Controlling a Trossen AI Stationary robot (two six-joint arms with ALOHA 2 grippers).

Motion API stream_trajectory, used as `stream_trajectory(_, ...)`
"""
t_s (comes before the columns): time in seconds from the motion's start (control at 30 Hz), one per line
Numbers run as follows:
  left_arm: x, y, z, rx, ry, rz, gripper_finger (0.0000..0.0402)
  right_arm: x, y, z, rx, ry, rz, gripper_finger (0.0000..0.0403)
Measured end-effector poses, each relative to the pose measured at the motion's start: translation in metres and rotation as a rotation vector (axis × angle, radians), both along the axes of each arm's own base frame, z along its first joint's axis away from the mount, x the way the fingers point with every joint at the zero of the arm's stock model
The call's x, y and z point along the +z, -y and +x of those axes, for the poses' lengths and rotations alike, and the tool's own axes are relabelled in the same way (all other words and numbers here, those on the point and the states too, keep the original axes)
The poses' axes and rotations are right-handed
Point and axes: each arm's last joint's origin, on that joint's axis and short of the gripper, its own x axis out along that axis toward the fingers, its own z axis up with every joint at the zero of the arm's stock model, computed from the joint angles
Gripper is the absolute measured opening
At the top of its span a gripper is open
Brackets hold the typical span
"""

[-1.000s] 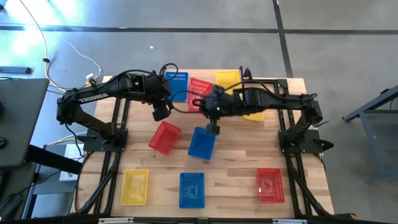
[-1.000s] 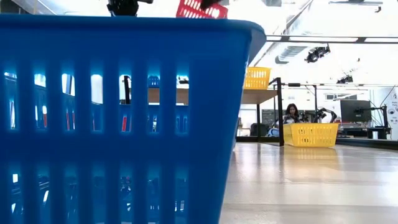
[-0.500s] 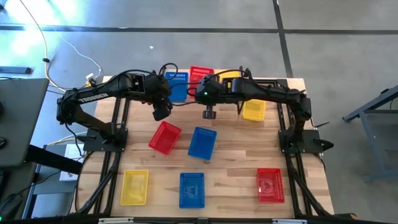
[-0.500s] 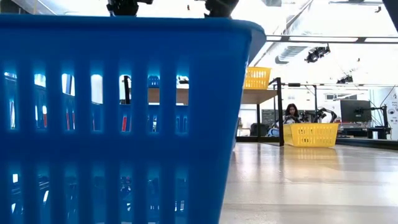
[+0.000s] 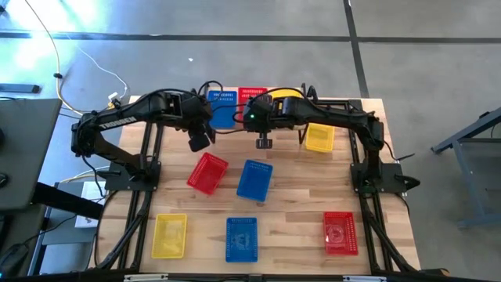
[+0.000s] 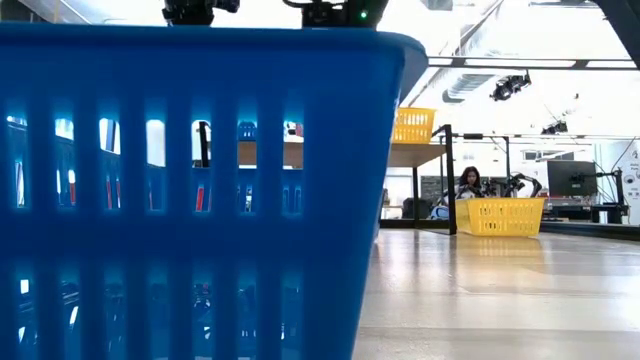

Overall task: Stack baskets on shelf by color
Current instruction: Put the bottom left red basket on the shelf

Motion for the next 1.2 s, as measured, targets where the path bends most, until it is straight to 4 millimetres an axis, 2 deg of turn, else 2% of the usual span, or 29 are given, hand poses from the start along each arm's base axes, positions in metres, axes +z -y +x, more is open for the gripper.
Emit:
stream_trajectory(0.33,-0.001,0.001,-0.001,-0.005,-0.005,-0.027,0.0115,-0.003,0.013,-0.002,-0.024,0.007,0.065,0.0)
stream_trajectory(0.73,0.0,0.001,-0.001,-0.012,-0.007,-0.027,0.0115,-0.005,0.016,-0.002,-0.015,0.011,0.104,0.0005)
stream_trajectory(0.9,0.0,0.001,-0.001,-0.023,-0.011,-0.025,0.0115,-0.004,0.016,-0.001,-0.019,0.019,0.093,0.0024)
stream_trajectory(1.2,-0.001,0.002,-0.001,-0.033,0.003,-0.058,0.0115,-0.003,0.017,-0.001,-0.067,0.028,0.069,0.0088)
